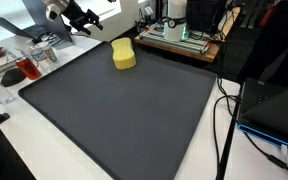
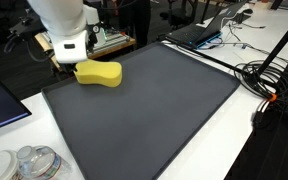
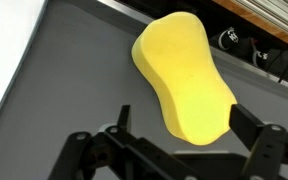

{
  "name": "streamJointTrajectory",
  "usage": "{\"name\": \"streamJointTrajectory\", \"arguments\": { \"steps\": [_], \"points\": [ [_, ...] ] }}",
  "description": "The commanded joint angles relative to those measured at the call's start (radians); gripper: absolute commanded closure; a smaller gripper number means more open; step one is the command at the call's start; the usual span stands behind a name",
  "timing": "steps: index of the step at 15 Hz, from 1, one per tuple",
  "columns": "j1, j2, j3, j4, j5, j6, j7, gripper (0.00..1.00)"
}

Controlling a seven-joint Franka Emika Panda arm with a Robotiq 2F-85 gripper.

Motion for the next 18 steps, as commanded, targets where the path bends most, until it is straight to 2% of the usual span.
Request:
{"name": "streamJointTrajectory", "arguments": {
  "steps": [1, 5, 8, 14, 18],
  "points": [
    [-0.058, 0.003, -0.027, -0.006, 0.084, 0.006, -0.083, 0.00],
    [-0.108, -0.038, -0.064, -0.079, 0.149, 0.091, -0.111, 0.00],
    [-0.134, -0.089, -0.090, -0.178, 0.179, 0.172, -0.132, 0.00],
    [-0.142, -0.242, -0.150, -0.438, 0.204, 0.381, -0.183, 0.00],
    [-0.142, -0.334, -0.195, -0.566, 0.302, 0.408, -0.178, 0.00]
  ]
}}
